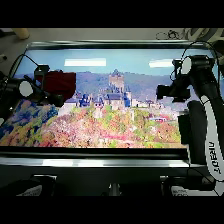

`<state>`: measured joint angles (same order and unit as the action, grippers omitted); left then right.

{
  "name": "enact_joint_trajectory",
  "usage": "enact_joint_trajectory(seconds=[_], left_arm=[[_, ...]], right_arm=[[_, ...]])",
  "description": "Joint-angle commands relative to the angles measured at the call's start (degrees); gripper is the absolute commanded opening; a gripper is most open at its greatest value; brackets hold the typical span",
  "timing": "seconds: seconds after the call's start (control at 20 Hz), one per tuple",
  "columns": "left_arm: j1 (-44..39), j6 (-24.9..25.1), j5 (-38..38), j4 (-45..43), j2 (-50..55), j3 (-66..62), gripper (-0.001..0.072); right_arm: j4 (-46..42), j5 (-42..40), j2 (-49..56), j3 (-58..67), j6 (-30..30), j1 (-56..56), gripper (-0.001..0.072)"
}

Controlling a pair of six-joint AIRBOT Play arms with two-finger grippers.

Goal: Fold the shirts.

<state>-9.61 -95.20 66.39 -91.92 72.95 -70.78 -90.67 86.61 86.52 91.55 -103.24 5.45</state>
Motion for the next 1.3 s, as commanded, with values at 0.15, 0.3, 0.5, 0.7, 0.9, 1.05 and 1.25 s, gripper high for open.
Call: enact_joint_trajectory(seconds=[0.15,0.3,0.5,0.7,0.9,1.05,1.25], left_arm=[[0.0,0.02,0.0,0.0,0.0,0.02,0.0673],[0.0,0.02,0.0,0.0,0.0,0.02,0.0673],[-0.02,0.02,0.0,0.0,0.0,0.02,0.0673],[-0.11,-2.6,-10.34,0.66,0.66,0.13,0.0674],[-0.09,-3.76,-21.51,0.26,1.01,0.13,0.0673],[2.25,-4.39,-25.2,-6.95,3.85,-1.27,0.0672],[14.25,-15.45,-18.51,-1.99,14.01,-9.31,0.067]], right_arm=[[0.0,0.02,0.02,0.04,-0.02,0.07,0.0675],[0.0,0.02,0.02,0.04,-0.02,0.07,0.0675],[0.0,0.02,0.02,0.04,-0.02,0.07,0.0675],[-0.04,-7.78,0.02,0.04,-2.01,0.07,0.0676],[0.22,-10.1,0.09,-0.13,-1.99,0.07,0.0676],[0.26,-8.22,0.09,-0.15,-1.97,0.07,0.0675],[1.03,-9.31,0.09,-0.15,-1.57,0.07,0.0674]])
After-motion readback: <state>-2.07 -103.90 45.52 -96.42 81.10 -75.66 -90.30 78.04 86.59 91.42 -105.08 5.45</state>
